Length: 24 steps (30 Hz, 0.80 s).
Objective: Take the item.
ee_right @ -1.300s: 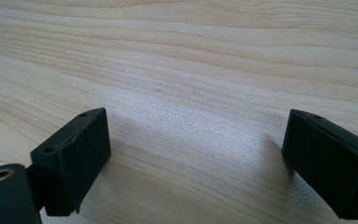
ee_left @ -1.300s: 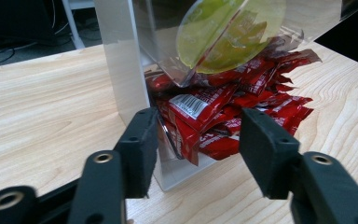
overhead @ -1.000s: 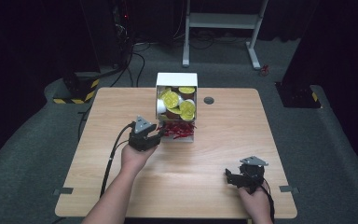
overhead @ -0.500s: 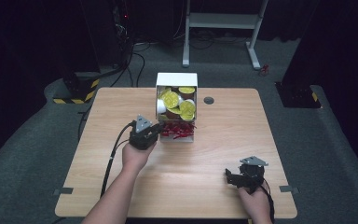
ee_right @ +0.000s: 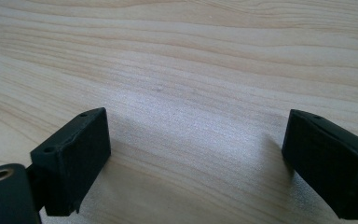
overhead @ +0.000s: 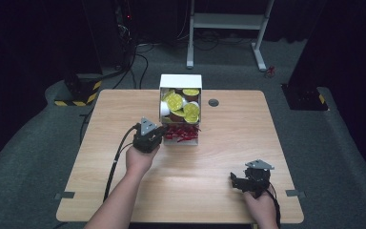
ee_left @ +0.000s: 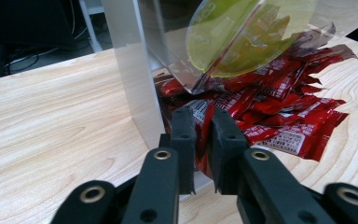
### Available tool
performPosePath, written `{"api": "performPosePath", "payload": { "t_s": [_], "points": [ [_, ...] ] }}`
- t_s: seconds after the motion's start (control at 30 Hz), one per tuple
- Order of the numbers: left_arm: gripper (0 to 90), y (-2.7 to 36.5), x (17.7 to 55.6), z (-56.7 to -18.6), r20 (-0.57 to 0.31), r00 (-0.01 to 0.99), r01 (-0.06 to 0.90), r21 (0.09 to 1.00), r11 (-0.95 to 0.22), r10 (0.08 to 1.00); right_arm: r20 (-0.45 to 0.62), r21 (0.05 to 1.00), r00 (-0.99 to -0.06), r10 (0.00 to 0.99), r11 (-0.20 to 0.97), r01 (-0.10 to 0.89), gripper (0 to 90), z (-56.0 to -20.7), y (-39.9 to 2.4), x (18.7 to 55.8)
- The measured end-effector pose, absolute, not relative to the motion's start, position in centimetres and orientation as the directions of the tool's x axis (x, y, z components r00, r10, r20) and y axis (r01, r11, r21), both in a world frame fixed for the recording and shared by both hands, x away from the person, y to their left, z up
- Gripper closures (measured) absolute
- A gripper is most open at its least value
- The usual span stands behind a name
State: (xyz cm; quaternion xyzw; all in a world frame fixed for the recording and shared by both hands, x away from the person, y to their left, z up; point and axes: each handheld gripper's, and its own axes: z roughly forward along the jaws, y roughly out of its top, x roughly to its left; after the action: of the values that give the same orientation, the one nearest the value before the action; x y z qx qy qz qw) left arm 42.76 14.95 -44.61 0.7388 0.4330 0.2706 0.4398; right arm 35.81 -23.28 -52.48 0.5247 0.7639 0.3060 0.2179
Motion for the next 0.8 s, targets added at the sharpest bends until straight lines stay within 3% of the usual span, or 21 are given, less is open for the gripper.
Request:
{"api": "performPosePath", "payload": {
  "t_s": [0.33, 0.5, 0.6, 0.8],
  "points": [
    [85.7, 14.82, 42.48, -44.8, 0.038, 0.476, 0.386, 0.889, -0.247, 0.879, -0.016, 0.696, -0.368, 0.93, 0.274, 0.663, 7.8, -52.49, -23.26, 35.82],
    [77.4, 14.75, 42.56, -44.84, 0.041, 0.475, 0.377, 0.893, -0.245, 0.879, -0.018, 0.697, -0.37, 0.929, 0.277, 0.662, 7.8, -52.49, -23.27, 35.83],
    [85.2, 14.76, 42.54, -44.85, 0.046, 0.473, 0.385, 0.888, -0.253, 0.88, -0.016, 0.696, -0.368, 0.93, 0.275, 0.663, 7.8, -52.49, -23.26, 35.81],
    [86.9, 14.89, 41.98, -44.74, 0.04, 0.482, 0.371, 0.896, -0.245, 0.875, -0.014, 0.695, -0.368, 0.93, 0.273, 0.665, 7.7, -52.48, -23.23, 35.77]
  ]
}}
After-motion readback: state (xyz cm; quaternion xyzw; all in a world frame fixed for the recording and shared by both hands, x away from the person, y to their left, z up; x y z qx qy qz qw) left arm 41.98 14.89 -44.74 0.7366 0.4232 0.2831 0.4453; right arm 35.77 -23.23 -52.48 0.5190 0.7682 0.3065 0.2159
